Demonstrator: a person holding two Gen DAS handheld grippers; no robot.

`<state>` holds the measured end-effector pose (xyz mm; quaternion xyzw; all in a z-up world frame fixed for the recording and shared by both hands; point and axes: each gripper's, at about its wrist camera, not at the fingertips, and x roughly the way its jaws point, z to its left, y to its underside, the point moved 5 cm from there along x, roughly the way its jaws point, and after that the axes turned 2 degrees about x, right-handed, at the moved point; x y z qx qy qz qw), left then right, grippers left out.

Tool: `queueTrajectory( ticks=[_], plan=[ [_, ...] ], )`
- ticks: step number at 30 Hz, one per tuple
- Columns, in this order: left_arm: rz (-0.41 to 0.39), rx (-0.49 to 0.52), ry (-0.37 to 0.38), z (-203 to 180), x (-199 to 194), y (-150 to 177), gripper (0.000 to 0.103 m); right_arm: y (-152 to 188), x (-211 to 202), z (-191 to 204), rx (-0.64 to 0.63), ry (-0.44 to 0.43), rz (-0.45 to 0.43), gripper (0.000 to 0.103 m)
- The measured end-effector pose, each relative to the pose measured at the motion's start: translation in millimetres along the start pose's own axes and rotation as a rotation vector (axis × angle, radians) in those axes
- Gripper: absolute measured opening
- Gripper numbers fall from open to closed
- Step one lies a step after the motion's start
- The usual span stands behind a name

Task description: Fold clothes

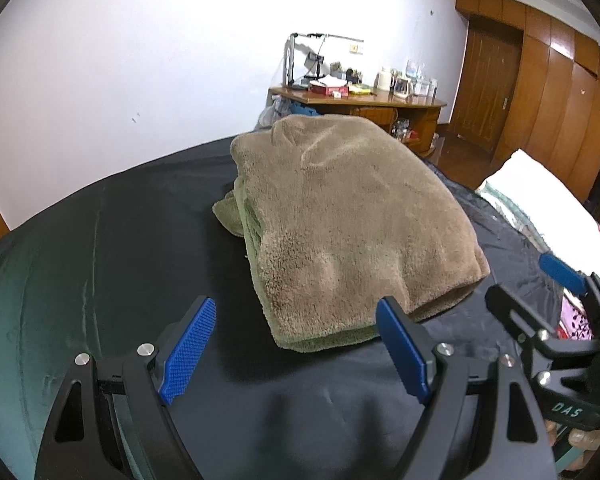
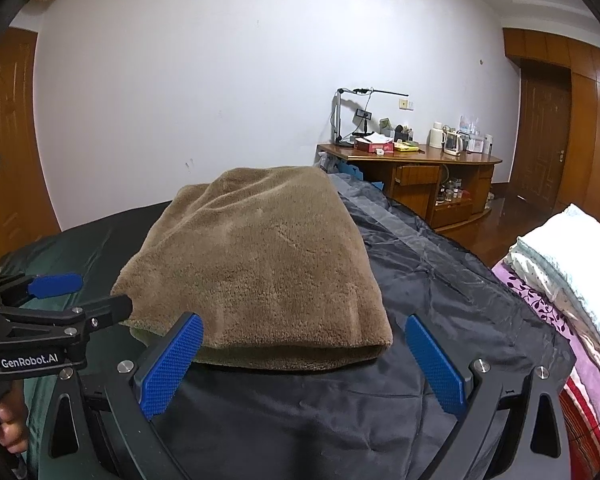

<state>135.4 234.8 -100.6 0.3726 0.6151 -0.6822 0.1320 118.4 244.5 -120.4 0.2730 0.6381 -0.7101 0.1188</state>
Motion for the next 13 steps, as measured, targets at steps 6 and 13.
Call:
queueTrajectory(
  ticks=[6,13],
  plan=[
    [-0.017,0.008,-0.023,1.4,-0.5,2.6,0.085,5.8,8.5,6.7,-0.011,-0.003,0.026,0.102],
    [-0.015,0.019,-0.044,4.8,0.2,6.3,0.085,8.7,13.1,11.7,-0.019,0.001,0.042,0.102]
  ],
)
